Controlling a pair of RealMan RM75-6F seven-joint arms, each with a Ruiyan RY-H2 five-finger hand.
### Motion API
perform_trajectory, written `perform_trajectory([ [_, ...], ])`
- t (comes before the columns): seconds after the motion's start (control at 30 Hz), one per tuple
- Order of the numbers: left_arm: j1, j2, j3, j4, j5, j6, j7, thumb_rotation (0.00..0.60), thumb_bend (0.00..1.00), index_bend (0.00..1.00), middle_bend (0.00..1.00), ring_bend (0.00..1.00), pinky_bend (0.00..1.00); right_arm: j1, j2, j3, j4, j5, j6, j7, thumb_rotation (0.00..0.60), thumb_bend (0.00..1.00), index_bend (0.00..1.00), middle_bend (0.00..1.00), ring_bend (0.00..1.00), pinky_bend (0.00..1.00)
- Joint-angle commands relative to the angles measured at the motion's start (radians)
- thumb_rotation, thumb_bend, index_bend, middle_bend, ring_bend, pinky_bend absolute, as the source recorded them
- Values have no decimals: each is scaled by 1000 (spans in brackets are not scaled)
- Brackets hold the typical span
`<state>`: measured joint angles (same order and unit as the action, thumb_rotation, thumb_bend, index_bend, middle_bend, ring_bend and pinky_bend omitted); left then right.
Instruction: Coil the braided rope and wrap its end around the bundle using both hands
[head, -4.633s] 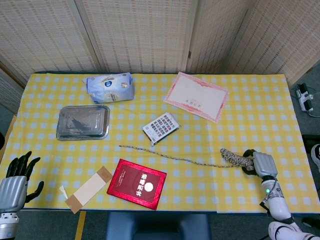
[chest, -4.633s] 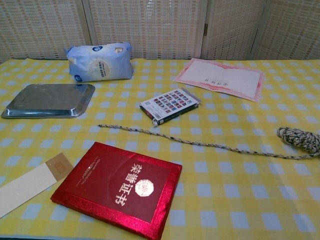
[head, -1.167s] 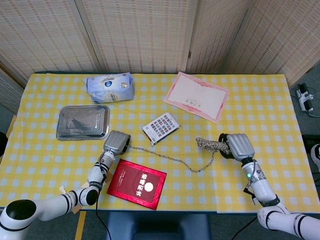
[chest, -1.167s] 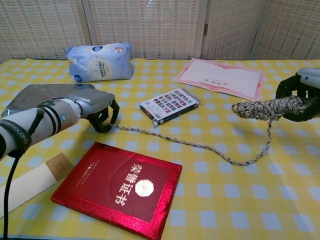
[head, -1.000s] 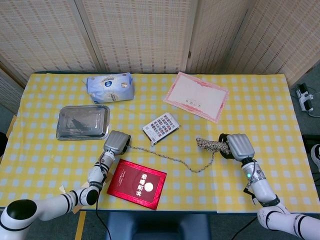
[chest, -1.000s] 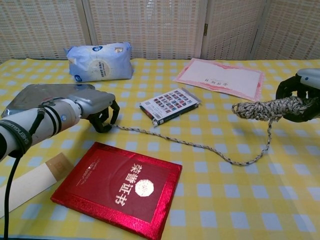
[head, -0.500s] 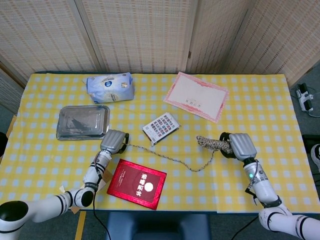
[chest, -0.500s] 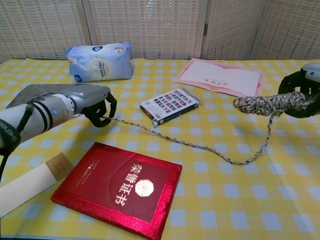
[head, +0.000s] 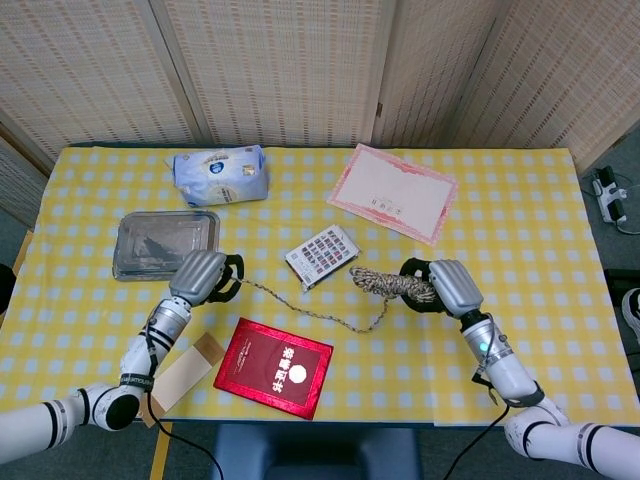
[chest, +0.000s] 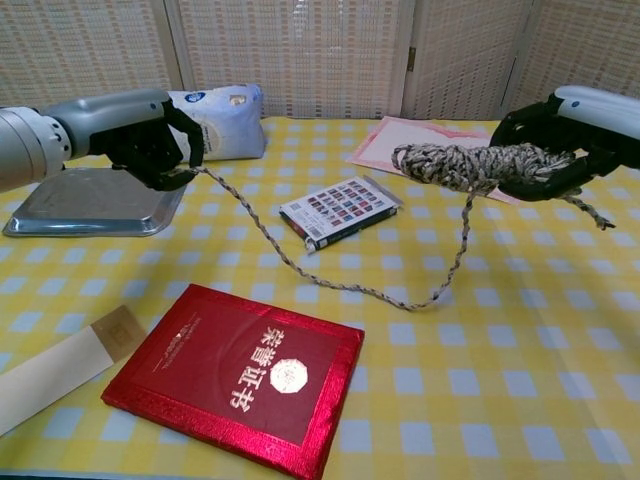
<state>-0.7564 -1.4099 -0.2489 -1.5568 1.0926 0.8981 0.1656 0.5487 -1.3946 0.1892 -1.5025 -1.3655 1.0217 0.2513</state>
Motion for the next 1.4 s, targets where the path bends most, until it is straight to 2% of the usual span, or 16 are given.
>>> perform_trajectory([
  [0.03,-4,22,-6,-20,-16,-10,-1,600,571,674,915,813,875,37,-7,0,-8,-92,-6,135,600,681,748,578,663,650],
  [0.23,-37,65,-51,-54,-97,-44,-9,600,572,675,915,813,875,81,6,-17,-36,-158,-33,241,600,682,752,581,666,655],
  [0.57,-66,169,-145,-197,-135,-14,-52,600,575,677,916,814,875,153,-73,-4,-32,-102,-103,157,600,681,763,593,677,665],
  [1.0,-86,281,-237,-391,-125,-36,-209,600,578,677,916,813,875,217,-206,39,19,7,-141,91,600,681,770,600,683,671],
  [1.23,-103,321,-256,-454,-126,-25,-224,600,579,677,915,813,875,253,-285,70,57,73,-157,48,600,682,776,605,693,679],
  [1.4,-128,330,-253,-460,-153,-15,-206,600,579,677,915,813,875,267,-303,56,48,51,-166,48,600,683,786,616,698,686],
])
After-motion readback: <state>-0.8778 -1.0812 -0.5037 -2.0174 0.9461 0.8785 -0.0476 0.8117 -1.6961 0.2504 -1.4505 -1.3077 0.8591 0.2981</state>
